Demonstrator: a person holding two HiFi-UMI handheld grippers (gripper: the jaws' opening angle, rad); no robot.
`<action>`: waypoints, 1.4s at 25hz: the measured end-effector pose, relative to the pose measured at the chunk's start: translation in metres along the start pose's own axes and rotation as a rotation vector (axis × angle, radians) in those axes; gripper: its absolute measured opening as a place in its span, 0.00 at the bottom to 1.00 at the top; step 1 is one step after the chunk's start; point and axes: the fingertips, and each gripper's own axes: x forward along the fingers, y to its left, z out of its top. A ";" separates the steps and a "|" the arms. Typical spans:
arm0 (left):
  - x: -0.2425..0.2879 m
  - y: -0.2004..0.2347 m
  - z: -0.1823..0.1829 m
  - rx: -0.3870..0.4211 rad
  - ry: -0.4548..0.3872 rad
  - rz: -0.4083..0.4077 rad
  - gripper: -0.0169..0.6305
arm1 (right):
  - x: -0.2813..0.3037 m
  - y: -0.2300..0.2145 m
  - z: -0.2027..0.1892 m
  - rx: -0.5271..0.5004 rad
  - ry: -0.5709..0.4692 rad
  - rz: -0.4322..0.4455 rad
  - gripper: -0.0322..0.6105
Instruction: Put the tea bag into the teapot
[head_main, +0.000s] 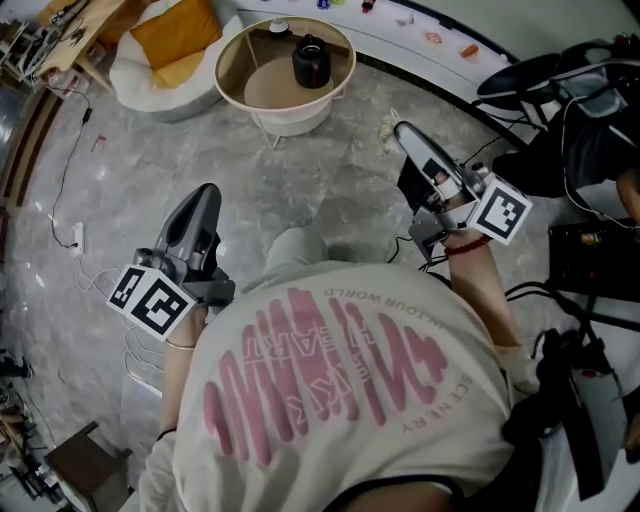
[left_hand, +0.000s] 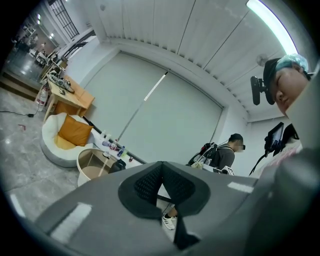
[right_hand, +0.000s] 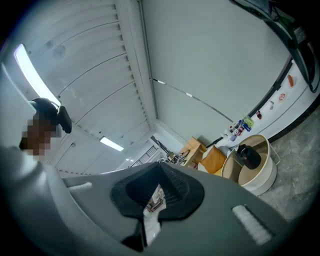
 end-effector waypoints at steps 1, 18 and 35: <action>0.002 0.000 -0.002 -0.002 0.007 -0.003 0.05 | -0.001 -0.001 0.000 0.002 -0.001 -0.003 0.06; 0.061 0.068 0.027 -0.017 0.056 -0.045 0.05 | 0.047 -0.052 0.024 0.002 -0.072 -0.075 0.06; 0.163 0.181 0.105 -0.047 0.068 -0.105 0.05 | 0.150 -0.117 0.082 -0.011 -0.124 -0.190 0.06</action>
